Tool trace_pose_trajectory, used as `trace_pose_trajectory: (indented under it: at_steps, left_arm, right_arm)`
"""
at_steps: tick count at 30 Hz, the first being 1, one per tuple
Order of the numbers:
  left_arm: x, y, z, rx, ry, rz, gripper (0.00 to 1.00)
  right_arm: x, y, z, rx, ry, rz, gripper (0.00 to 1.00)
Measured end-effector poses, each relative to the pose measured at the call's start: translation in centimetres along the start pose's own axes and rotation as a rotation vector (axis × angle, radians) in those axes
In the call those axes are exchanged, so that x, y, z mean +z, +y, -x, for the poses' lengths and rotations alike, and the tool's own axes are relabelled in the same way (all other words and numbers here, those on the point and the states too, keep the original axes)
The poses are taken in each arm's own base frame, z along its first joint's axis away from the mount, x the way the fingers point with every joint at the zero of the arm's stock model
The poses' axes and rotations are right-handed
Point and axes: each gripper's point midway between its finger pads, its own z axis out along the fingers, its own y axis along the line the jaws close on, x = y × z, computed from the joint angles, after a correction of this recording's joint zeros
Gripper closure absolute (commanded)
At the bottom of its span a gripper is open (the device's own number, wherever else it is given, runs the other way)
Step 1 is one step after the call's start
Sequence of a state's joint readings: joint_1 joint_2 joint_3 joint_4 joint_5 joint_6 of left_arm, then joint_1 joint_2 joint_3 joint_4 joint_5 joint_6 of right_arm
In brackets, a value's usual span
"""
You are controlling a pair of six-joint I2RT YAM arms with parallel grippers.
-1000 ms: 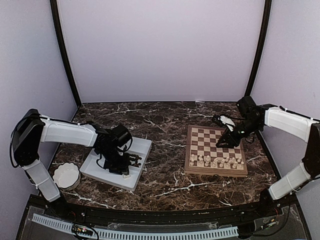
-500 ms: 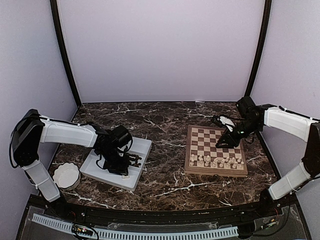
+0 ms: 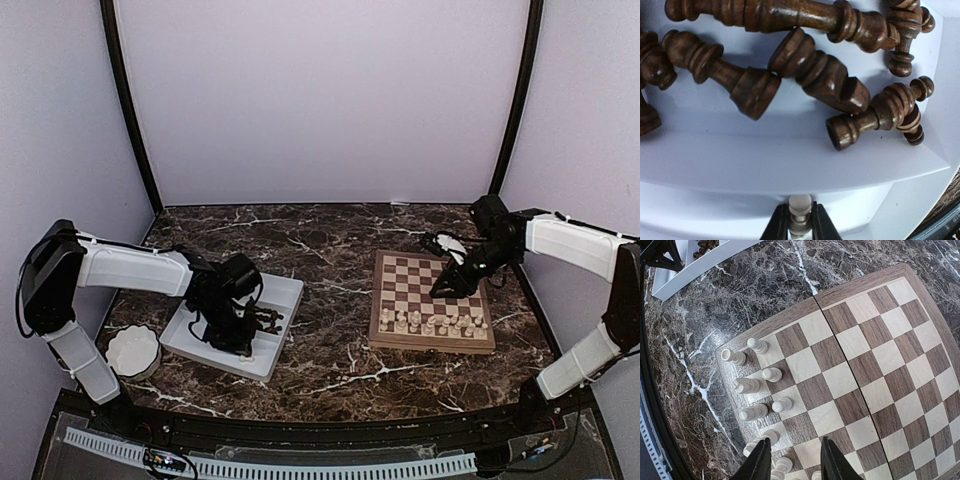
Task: Set up the chess pieces on the board
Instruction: Pick up the pawn from the storage box.
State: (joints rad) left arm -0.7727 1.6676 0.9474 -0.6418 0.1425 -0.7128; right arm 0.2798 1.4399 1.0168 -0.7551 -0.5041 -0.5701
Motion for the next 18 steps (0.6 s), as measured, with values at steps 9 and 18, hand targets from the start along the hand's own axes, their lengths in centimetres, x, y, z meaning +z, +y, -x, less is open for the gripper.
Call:
trace_pose_trajectory:
  at_steps: [9,18]
  left_arm:
    - [-1.0,2.0,-0.2,0.094,-0.03,0.105,0.96]
    - [-7.2,0.6,2.1,0.328,-0.424,-0.055,0.97]
  right_arm:
    - [0.1,1.1,1.7,-0.054,-0.008,0.019,0.65]
    - [1.0,3.7,7.8,-0.157,-0.075,0.113,0.65]
